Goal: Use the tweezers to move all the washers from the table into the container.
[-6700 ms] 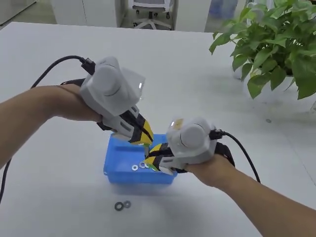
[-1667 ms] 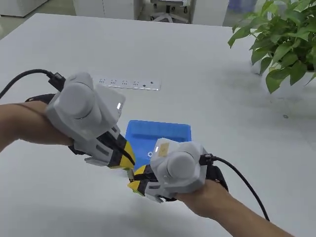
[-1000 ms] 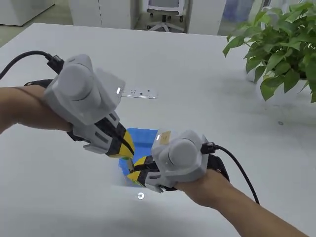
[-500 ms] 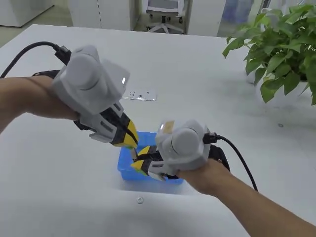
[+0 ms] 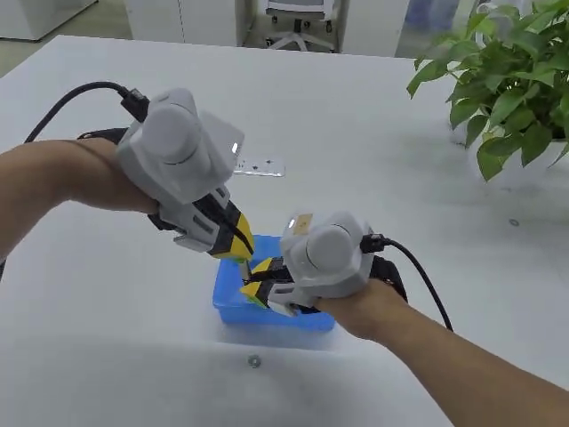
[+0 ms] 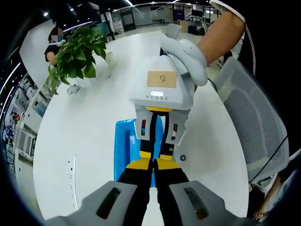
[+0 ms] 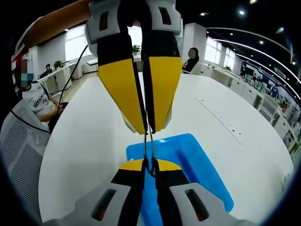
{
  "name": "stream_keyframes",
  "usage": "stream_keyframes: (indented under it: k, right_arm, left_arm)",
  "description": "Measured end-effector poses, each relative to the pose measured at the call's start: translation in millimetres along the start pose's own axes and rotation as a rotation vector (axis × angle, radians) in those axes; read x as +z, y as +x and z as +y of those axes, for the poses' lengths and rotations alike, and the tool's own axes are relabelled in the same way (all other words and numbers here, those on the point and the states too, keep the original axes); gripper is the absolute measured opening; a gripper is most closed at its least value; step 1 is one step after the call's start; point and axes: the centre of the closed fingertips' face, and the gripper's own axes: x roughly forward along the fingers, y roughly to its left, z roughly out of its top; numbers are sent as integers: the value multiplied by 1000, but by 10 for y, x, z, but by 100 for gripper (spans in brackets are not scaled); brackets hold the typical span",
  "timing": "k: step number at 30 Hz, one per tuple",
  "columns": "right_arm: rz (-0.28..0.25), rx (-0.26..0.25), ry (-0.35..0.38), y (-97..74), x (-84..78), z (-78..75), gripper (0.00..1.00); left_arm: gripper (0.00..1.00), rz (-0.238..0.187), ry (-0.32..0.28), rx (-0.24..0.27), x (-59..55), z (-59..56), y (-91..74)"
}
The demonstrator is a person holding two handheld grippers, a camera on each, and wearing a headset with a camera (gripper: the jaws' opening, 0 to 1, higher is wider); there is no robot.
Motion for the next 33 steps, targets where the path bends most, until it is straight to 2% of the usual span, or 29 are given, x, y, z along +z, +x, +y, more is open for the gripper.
stream_keyframes:
  k: [5,18,25,33]
  right_arm:
    - [9,14,23,66,-67,-23,9]
    - [22,21,67,147,-145,-130,10]
    - [51,31,71,215,-200,-137,10]
    - [56,39,86,239,-206,-131,10]
  left_arm:
    - [5,16,-6,-11,-65,29,78]
    - [6,19,-22,-15,-107,137,171]
    - [6,35,-24,-20,-159,152,236]
    - [6,43,-23,-23,-191,150,239]
